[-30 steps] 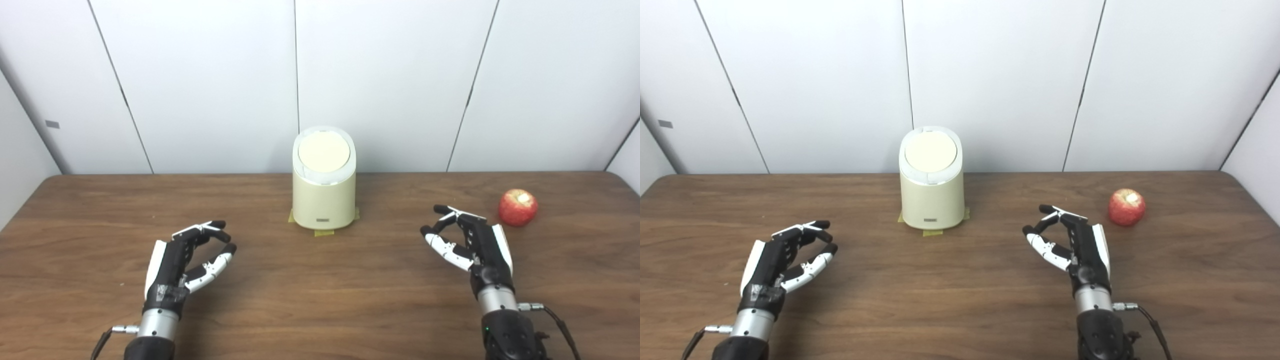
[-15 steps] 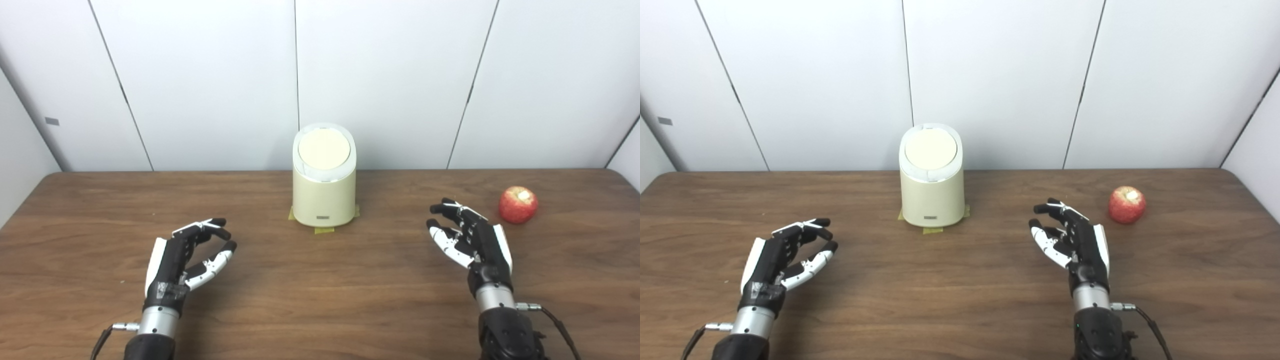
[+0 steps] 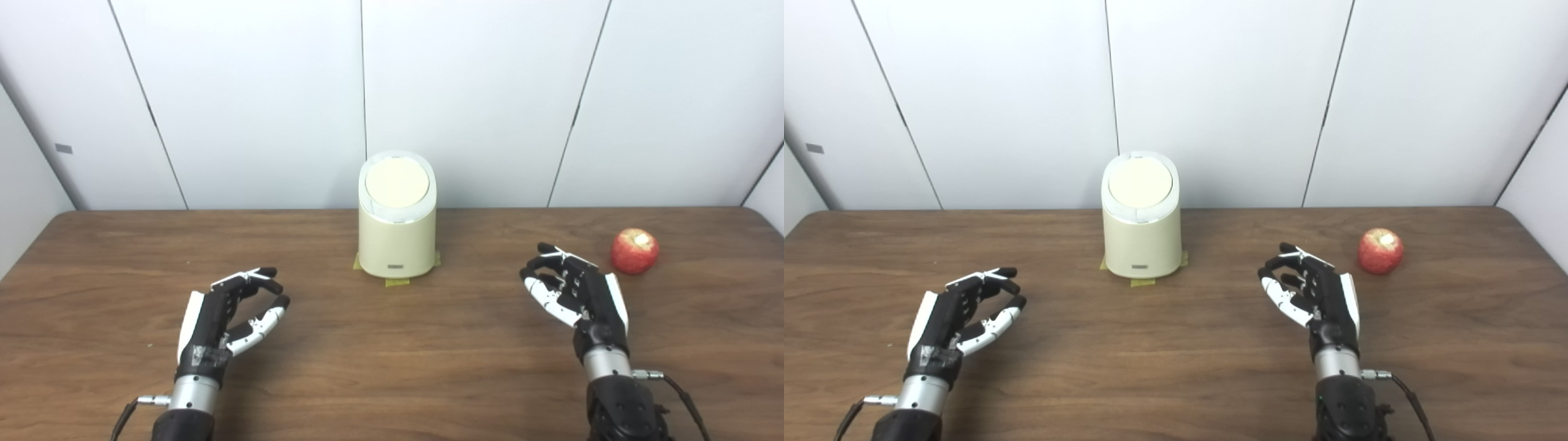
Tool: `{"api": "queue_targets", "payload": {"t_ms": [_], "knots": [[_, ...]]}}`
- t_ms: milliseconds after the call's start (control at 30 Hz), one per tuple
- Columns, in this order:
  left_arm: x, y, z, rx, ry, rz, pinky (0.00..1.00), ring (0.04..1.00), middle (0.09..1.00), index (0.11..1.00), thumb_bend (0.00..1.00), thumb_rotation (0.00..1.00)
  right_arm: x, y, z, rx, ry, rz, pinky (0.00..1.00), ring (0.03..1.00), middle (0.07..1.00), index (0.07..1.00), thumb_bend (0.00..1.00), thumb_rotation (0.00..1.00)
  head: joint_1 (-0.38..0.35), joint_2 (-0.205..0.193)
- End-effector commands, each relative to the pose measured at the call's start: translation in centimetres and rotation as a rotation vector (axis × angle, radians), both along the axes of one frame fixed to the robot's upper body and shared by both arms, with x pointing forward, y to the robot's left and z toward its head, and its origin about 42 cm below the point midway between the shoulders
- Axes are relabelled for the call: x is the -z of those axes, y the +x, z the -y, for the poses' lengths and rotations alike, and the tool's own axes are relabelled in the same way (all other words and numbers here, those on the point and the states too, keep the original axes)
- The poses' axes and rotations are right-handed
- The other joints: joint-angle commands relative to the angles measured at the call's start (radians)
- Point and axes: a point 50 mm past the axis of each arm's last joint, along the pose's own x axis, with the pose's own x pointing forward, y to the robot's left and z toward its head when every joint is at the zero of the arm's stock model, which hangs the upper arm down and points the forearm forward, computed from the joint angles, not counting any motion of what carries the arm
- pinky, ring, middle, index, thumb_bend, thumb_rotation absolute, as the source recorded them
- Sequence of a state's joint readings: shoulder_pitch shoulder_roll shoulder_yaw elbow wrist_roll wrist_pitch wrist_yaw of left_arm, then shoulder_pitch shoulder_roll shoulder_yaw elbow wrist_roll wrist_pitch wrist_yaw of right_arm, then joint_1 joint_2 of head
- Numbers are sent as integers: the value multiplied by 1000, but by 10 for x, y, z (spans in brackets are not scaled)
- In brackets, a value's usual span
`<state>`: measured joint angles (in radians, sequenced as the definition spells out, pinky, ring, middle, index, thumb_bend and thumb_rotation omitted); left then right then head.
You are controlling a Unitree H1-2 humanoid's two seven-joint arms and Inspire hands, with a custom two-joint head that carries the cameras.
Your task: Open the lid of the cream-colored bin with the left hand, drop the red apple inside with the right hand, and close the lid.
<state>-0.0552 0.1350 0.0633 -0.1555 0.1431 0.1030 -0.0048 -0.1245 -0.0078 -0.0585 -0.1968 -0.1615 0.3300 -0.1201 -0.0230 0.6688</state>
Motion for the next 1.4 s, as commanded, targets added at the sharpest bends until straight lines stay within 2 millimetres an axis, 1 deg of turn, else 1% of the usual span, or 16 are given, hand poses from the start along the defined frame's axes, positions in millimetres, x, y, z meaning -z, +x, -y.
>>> {"api": "queue_targets", "payload": {"t_ms": [0, 33, 100, 133, 167, 200, 233, 267, 300, 367, 600, 833, 1000, 1167, 1267, 1367], "knots": [[-22, 9, 2, 19, 8, 95, 853, 839, 766, 487, 504, 56, -23, 11, -1, -38, -43, 83, 891, 894, 854, 615, 201, 0, -2, 1], [-22, 9, 2, 20, 2, 93, 852, 839, 767, 488, 503, 57, -22, 12, -1, -69, -6, 89, 938, 909, 868, 662, 258, 0, -2, 1], [-22, 8, 1, 29, -16, 73, 845, 849, 792, 497, 501, 73, -20, 11, -1, -121, 100, 90, 912, 950, 909, 782, 391, 224, -2, 1], [-22, 8, 1, 40, -39, 61, 866, 869, 820, 653, 523, 238, -19, 11, -1, -144, 147, 84, 901, 972, 937, 836, 485, 412, -2, 2], [-22, 8, 1, 60, -71, 50, 901, 893, 853, 777, 542, 383, -18, 11, -1, -164, 175, 73, 924, 989, 974, 891, 595, 578, -1, 2], [-21, 7, 0, 78, -91, 38, 938, 913, 880, 843, 542, 453, -17, 10, 0, -182, 198, 65, 941, 995, 987, 922, 653, 668, -1, 1], [-21, 7, 0, 90, -103, 31, 966, 929, 908, 898, 545, 539, -17, 10, 0, -194, 212, 61, 953, 998, 994, 948, 677, 742, -1, 1], [-21, 7, 0, 100, -102, 23, 980, 938, 922, 926, 547, 585, -16, 10, 0, -202, 222, 56, 960, 999, 997, 961, 690, 781, -1, 1], [-20, 7, 0, 113, -138, 13, 980, 945, 939, 956, 539, 673, -16, 10, 0, -215, 245, 50, 965, 1000, 999, 976, 671, 837, -1, 1], [-19, 8, 0, 131, -191, 4, 996, 973, 986, 991, 556, 764, -15, 9, -1, -231, 286, 42, 993, 1000, 1000, 995, 688, 922, -1, 0], [-20, 6, 3, 149, -298, -14, 1000, 1000, 1000, 1000, 557, 894, -14, 8, -3, -244, 349, 33, 1000, 1000, 1000, 1000, 702, 996, 1, 1], [-19, 6, 4, 177, -299, -35, 1000, 1000, 1000, 1000, 565, 985, -14, 8, -3, -241, 355, 26, 1000, 1000, 1000, 1000, 652, 1000, 5, 1], [-19, 6, 5, 192, -312, -33, 1000, 1000, 1000, 1000, 577, 989, -14, 8, -2, -238, 348, 30, 1000, 1000, 1000, 1000, 623, 1000, 4, 6], [-19, 3, 9, 179, -315, -39, 1000, 1000, 1000, 1000, 591, 972, -14, 6, 0, -241, 345, 25, 1000, 1000, 1000, 1000, 614, 1000, 14, -5], [-20, 0, 11, 166, -300, -39, 1000, 1000, 1000, 1000, 592, 963, -14, 3, 3, -243, 336, 20, 1000, 1000, 1000, 1000, 618, 1000, 26, -25], [-21, -5, 13, 160, -296, -35, 1000, 1000, 1000, 1000, 568, 957, -13, -2, 8, -239, 321, 21, 1000, 1000, 1000, 1000, 609, 1000, 44, -67]]}}
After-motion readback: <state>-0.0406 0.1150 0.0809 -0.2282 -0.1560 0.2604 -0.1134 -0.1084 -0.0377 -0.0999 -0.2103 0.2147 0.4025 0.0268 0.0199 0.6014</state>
